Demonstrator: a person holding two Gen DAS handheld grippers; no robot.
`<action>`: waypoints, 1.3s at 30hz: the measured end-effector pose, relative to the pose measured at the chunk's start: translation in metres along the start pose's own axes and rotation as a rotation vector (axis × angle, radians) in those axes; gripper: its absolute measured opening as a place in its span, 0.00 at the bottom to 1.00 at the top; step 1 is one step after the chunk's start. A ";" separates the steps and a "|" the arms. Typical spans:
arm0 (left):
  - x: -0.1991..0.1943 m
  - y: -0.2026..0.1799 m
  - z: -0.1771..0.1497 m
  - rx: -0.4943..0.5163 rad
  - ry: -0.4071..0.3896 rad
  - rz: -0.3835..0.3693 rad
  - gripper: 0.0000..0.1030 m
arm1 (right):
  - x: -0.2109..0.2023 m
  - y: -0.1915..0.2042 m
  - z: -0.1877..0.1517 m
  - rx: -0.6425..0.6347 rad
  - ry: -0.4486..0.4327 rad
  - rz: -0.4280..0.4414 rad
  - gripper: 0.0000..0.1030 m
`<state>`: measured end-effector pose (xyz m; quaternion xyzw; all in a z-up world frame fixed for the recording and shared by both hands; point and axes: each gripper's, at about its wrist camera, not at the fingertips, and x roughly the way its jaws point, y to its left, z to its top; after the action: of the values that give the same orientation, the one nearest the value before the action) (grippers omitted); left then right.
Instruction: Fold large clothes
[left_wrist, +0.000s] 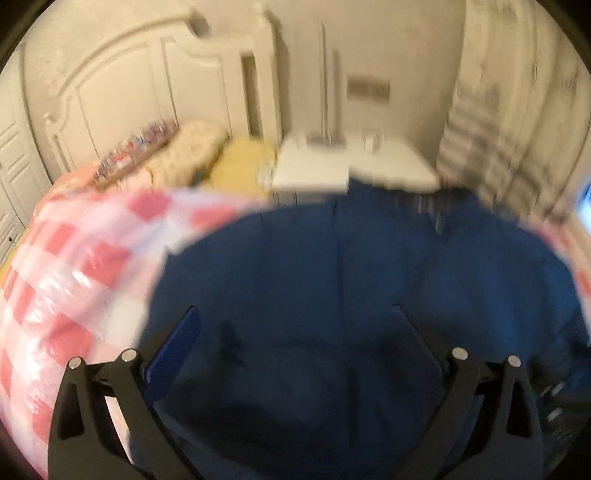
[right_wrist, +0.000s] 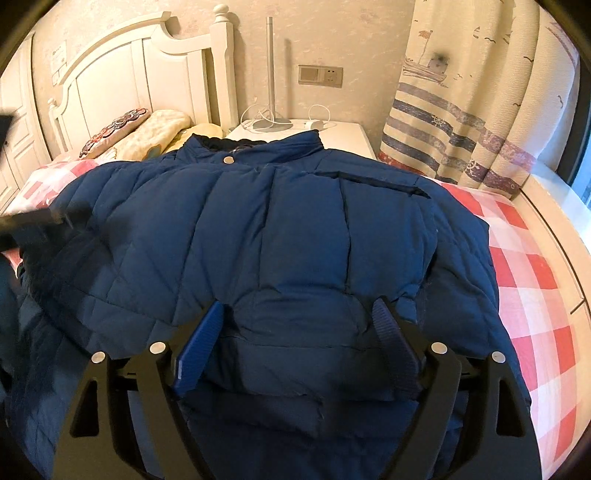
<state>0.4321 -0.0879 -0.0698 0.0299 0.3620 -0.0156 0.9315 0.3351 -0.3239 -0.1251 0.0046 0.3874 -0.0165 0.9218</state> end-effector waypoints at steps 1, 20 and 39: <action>-0.002 0.001 0.005 -0.010 -0.022 0.009 0.98 | 0.000 0.000 0.000 -0.002 -0.001 -0.002 0.79; 0.062 0.008 -0.014 0.045 0.073 0.085 0.98 | -0.010 -0.020 0.035 0.032 0.013 0.071 0.85; 0.062 0.014 -0.014 0.022 0.067 0.059 0.98 | 0.015 -0.078 0.060 0.235 -0.067 -0.063 0.92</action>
<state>0.4694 -0.0733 -0.1209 0.0515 0.3920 0.0088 0.9185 0.3863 -0.4033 -0.0935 0.0998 0.3518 -0.0910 0.9263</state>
